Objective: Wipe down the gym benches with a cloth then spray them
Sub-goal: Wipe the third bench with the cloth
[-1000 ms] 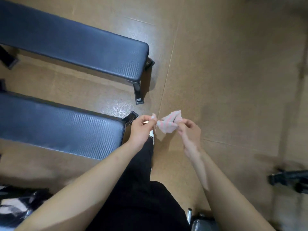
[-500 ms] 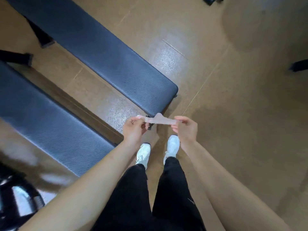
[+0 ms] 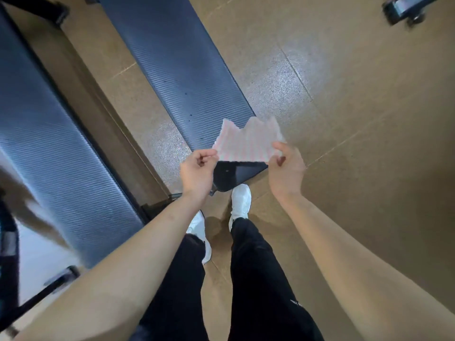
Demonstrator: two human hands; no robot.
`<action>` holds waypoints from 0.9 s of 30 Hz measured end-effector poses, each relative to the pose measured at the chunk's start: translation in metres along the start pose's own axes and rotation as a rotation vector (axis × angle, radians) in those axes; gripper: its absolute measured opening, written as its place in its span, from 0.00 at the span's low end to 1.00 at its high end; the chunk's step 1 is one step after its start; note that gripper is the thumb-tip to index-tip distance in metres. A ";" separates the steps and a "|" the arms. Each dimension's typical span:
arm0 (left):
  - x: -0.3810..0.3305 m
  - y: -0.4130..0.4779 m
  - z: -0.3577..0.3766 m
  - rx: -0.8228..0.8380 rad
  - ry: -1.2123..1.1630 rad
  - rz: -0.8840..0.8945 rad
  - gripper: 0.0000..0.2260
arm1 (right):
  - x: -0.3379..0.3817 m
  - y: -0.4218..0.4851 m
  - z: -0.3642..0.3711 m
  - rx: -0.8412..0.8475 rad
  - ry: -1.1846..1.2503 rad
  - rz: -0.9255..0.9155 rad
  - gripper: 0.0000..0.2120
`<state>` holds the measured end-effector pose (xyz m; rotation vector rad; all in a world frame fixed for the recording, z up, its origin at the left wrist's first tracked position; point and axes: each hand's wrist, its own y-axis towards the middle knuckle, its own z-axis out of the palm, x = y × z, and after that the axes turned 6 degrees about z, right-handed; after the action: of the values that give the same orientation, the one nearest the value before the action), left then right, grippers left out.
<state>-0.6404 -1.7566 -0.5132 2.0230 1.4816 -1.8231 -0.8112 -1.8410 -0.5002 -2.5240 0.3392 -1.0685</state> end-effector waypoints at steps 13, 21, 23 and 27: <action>0.164 0.029 0.046 -0.133 0.102 -0.381 0.06 | -0.132 0.059 0.097 0.241 -0.625 -0.457 0.19; 0.167 0.049 0.035 -0.119 -0.338 -0.326 0.11 | -0.136 0.067 0.175 0.321 -0.991 -0.668 0.33; 0.167 0.051 0.033 -0.101 -0.368 -0.357 0.10 | -0.132 0.055 0.187 0.334 -1.031 -0.730 0.33; 0.173 0.055 0.027 -0.063 -0.457 -0.449 0.12 | -0.134 0.051 0.194 0.430 -1.124 -0.950 0.34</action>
<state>-0.6508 -1.6988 -0.6872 1.1833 1.8980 -2.1560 -0.7654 -1.7907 -0.7319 -2.3780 -1.3046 0.2179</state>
